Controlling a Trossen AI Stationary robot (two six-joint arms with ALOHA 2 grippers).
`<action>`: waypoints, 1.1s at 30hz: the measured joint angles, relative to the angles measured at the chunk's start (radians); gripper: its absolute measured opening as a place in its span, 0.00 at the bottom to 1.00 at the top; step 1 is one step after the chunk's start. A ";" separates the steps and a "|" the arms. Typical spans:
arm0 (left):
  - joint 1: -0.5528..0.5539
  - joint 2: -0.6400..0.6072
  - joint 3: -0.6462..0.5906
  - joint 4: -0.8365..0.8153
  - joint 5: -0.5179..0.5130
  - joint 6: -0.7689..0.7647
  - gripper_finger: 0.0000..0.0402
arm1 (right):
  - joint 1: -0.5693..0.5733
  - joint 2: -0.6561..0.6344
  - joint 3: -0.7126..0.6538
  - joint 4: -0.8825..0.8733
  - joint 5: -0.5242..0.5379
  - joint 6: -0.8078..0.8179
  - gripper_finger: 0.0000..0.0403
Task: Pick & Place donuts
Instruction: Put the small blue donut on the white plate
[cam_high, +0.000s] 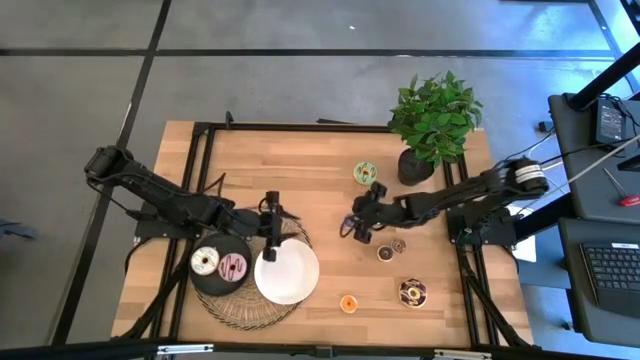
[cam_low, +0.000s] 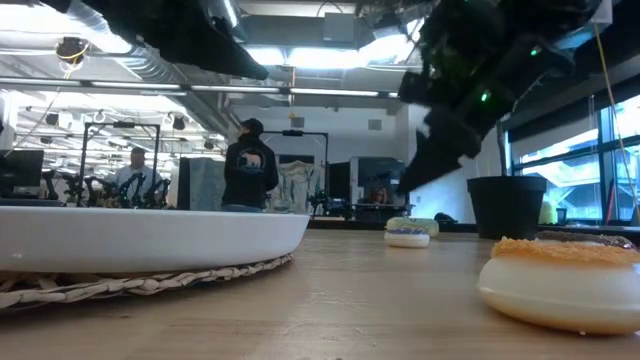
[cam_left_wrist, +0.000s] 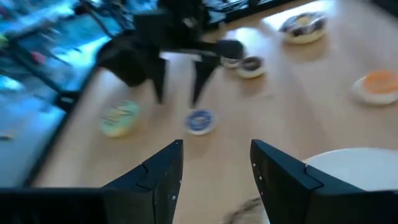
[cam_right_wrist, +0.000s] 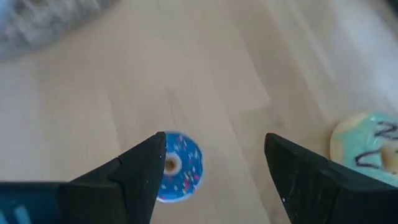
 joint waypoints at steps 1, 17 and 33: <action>0.000 0.000 0.000 0.003 -0.029 0.015 0.46 | -0.002 0.016 0.011 -0.023 -0.002 0.001 0.68; 0.000 0.000 0.000 -0.006 -0.132 -0.031 0.45 | -0.038 0.074 0.071 -0.115 -0.082 0.100 0.50; 0.000 0.001 0.000 -0.009 -0.077 -0.035 0.45 | -0.048 0.163 0.072 -0.090 -0.128 0.100 0.37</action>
